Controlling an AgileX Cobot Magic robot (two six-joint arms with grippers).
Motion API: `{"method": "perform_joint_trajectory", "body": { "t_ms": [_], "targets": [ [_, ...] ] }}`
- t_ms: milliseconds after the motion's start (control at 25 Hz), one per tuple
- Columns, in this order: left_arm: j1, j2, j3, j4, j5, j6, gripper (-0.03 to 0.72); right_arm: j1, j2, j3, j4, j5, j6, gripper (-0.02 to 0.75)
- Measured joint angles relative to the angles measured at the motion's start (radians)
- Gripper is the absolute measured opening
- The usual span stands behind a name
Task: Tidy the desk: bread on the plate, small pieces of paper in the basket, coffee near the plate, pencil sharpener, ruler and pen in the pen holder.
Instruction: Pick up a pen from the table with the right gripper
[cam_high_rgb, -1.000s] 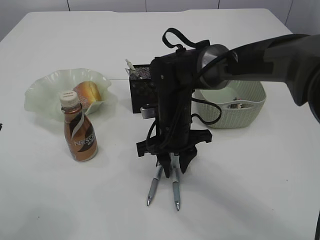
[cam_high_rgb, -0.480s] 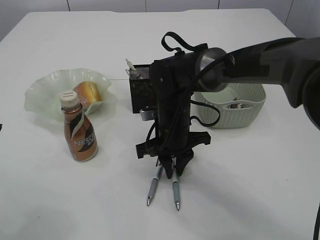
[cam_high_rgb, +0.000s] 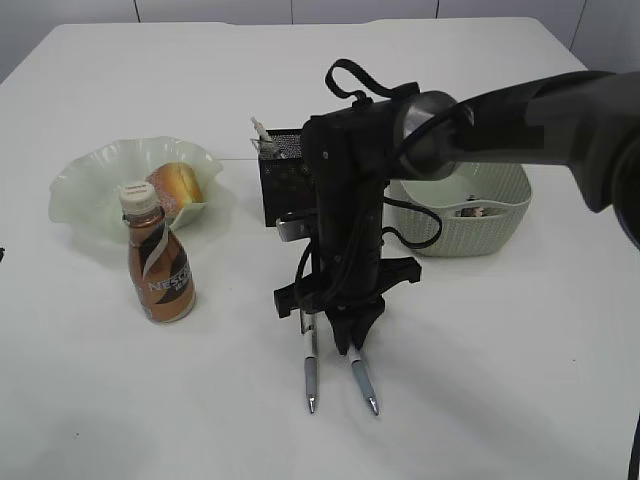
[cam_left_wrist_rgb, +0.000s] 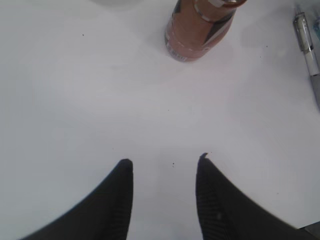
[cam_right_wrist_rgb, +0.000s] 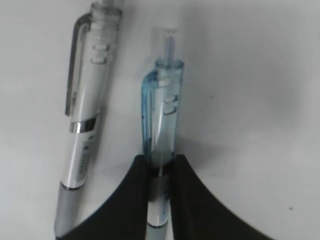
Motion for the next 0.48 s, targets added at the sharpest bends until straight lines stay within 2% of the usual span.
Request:
{"method": "perform_joint_trajectory", "body": {
  "t_ms": [480],
  "targets": [
    [0.000,0.000,0.000,0.000,0.000,0.000,0.307,-0.102,-0.183,0.002,0.009,0.001,-0.101,0.061]
  ]
}}
